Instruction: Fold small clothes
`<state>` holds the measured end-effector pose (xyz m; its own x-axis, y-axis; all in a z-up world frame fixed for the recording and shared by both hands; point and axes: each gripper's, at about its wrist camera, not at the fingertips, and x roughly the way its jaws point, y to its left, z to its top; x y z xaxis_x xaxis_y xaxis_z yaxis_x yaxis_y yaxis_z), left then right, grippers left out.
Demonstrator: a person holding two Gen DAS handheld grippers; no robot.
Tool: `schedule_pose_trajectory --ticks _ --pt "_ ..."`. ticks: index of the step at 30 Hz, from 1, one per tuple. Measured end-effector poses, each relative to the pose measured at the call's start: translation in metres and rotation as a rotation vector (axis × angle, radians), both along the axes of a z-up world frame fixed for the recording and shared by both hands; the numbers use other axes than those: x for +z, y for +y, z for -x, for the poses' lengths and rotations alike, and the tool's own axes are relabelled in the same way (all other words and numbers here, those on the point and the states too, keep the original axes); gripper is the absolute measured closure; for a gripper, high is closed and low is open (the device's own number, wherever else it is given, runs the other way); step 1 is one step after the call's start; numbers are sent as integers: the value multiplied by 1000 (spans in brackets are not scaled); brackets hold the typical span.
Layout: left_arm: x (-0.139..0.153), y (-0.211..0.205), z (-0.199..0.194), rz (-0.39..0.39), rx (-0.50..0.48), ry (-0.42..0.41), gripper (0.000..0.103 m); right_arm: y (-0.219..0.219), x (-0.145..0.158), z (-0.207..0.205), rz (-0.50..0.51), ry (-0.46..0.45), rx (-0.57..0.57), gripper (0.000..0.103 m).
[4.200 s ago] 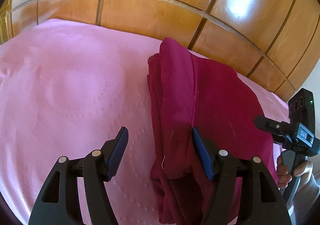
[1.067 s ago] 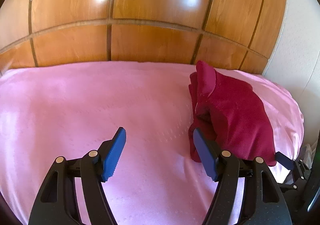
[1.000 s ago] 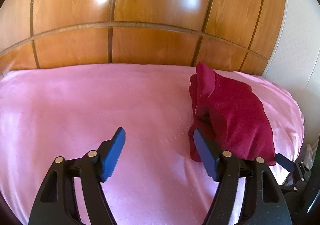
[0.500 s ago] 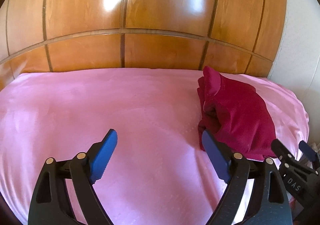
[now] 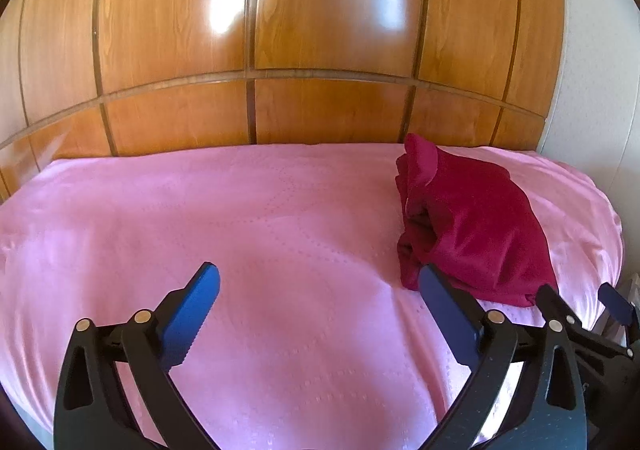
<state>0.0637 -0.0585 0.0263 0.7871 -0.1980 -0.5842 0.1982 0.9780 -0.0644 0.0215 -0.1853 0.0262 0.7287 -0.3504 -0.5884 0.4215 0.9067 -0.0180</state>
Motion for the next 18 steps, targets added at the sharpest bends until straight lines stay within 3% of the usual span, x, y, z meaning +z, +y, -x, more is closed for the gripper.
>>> schedule_pose_trajectory --ticks 18 --pt "1 -7 4 -25 6 -14 4 -5 -6 -3 -32 13 6 2"
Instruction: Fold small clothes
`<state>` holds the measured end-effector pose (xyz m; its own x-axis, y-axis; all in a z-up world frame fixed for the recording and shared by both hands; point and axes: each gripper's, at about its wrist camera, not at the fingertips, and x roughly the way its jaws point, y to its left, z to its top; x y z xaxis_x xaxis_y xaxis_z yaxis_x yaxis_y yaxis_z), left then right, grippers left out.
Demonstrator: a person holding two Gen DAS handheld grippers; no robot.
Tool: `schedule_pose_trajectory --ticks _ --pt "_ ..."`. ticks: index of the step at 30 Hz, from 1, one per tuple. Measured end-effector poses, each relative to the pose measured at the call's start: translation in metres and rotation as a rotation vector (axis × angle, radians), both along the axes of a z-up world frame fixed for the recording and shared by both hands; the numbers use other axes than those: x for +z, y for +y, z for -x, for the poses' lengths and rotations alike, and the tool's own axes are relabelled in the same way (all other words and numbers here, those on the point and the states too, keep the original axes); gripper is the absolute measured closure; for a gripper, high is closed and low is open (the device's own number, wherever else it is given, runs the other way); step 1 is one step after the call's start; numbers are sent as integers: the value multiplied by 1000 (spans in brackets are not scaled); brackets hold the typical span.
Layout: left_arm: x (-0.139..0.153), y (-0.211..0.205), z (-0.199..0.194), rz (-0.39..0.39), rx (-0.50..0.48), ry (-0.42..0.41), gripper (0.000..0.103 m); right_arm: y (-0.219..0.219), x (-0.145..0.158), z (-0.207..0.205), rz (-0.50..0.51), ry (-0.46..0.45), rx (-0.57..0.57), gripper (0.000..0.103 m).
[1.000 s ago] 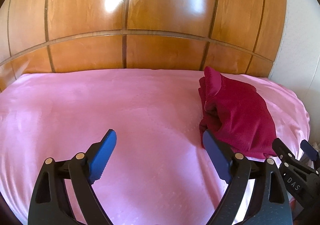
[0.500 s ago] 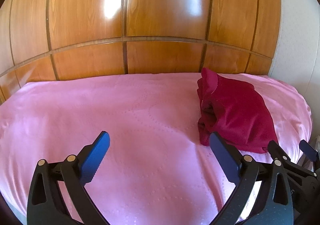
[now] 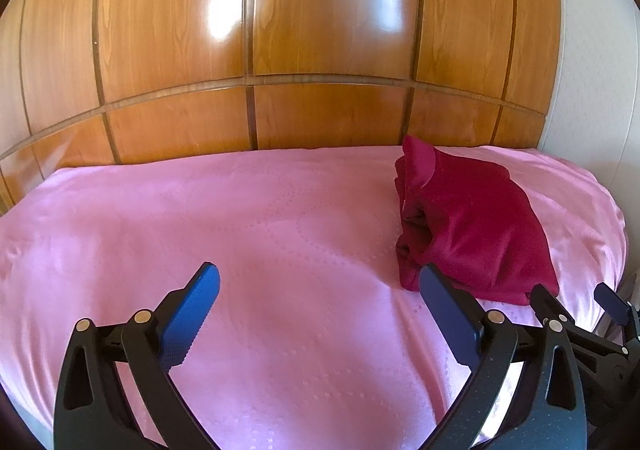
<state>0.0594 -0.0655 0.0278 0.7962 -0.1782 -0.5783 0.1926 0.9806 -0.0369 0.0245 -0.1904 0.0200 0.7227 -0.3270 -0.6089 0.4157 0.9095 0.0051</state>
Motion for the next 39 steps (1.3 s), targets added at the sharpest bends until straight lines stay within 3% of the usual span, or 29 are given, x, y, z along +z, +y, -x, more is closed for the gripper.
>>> schedule_pose_trajectory --ticks 33,39 --pt "-5 1 1 10 4 24 4 1 -4 -1 -38 5 13 2" --pt "-10 6 -6 6 21 53 4 -51 15 -13 -82 -37 -46 2"
